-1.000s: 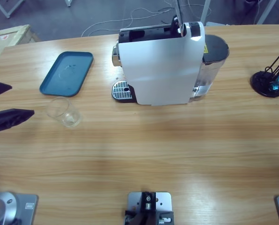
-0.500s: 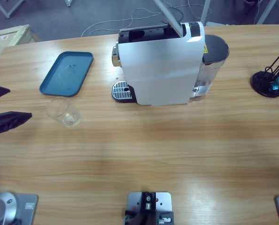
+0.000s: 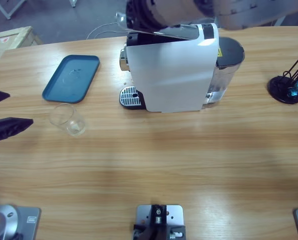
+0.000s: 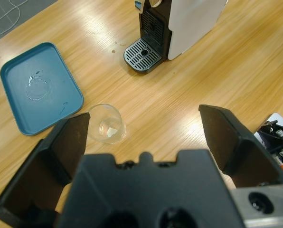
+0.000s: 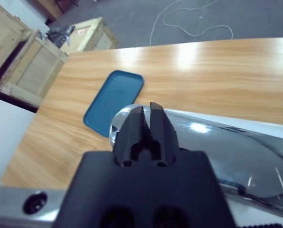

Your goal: Pour coffee

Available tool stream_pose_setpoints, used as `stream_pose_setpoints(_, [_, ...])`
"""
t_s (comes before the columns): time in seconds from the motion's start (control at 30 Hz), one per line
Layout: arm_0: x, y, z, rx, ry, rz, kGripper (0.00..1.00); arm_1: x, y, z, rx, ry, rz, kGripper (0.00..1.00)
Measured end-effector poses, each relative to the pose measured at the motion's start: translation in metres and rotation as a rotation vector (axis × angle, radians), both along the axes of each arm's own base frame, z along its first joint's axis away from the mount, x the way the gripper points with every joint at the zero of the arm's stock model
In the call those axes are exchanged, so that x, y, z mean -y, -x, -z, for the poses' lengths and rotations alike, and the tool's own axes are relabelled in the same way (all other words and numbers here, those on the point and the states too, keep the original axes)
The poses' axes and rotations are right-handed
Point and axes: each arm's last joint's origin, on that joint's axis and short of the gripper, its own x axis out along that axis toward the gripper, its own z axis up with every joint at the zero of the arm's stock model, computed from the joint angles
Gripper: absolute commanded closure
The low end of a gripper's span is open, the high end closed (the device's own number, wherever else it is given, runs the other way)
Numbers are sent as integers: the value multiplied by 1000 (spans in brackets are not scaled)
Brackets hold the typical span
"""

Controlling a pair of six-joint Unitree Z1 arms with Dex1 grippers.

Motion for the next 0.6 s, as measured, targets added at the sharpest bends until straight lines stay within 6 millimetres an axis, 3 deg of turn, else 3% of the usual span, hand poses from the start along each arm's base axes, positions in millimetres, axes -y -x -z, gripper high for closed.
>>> stream_pose_setpoints(0.6, [0,0,-4,-1,17,-8,13,-5,-2,9,-98,79,-3,1000])
